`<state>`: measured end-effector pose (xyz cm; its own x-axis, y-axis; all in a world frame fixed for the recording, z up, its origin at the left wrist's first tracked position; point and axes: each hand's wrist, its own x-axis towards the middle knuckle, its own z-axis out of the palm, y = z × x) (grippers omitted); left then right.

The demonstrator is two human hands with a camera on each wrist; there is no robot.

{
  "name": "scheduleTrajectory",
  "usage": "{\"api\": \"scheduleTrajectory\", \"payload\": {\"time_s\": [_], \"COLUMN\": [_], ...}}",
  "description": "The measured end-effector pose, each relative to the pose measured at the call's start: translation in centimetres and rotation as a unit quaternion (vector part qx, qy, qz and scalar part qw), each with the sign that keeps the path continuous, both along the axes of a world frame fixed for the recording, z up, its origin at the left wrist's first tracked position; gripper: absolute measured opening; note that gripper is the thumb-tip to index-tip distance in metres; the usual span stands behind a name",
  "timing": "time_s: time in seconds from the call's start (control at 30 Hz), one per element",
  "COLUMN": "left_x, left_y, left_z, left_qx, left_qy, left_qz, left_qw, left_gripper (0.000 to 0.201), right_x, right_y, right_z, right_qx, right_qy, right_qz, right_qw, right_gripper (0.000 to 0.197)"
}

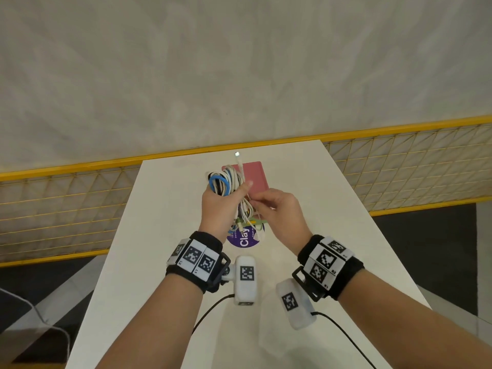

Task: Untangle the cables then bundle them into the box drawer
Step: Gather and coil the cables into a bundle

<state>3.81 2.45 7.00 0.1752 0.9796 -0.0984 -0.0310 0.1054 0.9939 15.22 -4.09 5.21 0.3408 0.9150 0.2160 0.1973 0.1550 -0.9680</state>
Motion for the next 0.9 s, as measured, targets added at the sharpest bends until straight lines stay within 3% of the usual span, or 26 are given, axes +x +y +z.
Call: {"api": "scheduleTrajectory", "payload": {"time_s": [0.1, 0.17, 0.33, 0.47, 0.53, 0.63, 0.77, 0.9], "left_x": [-0.5, -1.1, -2.1, -1.2, -0.8, -0.7, -0.4, -0.2], "left_y": [0.6, 1.7, 5.1, 7.1, 7.6, 8.0, 8.3, 8.0], "left_z": [-0.3, -0.9, -3.5, -5.3, -6.2, -6.7, -6.7, -6.7], "left_qx": [0.003, 0.009, 0.05, 0.119, 0.159, 0.224, 0.237, 0.233], "left_qy": [0.022, 0.066, 0.226, 0.4, 0.487, 0.574, 0.607, 0.61], "left_qz": [0.013, 0.026, 0.025, -0.115, -0.2, -0.234, -0.252, -0.252], "left_qw": [1.0, 0.997, 0.973, 0.901, 0.835, 0.752, 0.716, 0.714], "left_gripper": [0.017, 0.019, 0.024, 0.05, 0.066, 0.063, 0.063, 0.064], "right_x": [0.9, 2.1, 5.0, 5.4, 5.0, 3.9, 2.3, 1.9], "right_y": [-0.1, 0.2, 1.6, 3.5, 4.7, 6.8, 8.8, 8.5], "right_z": [-0.8, -2.0, -6.1, -9.5, -11.4, -14.1, -15.2, -15.1], "right_qx": [0.001, -0.018, -0.129, -0.234, -0.295, -0.348, -0.325, -0.281], "right_qy": [-0.083, -0.12, -0.091, -0.048, -0.012, 0.057, 0.185, 0.236], "right_qz": [0.04, 0.025, -0.085, -0.101, -0.097, -0.081, -0.105, -0.132], "right_qw": [0.996, 0.992, 0.984, 0.966, 0.951, 0.932, 0.921, 0.921], "right_gripper": [0.024, 0.028, 0.031, 0.031, 0.039, 0.049, 0.043, 0.037]}}
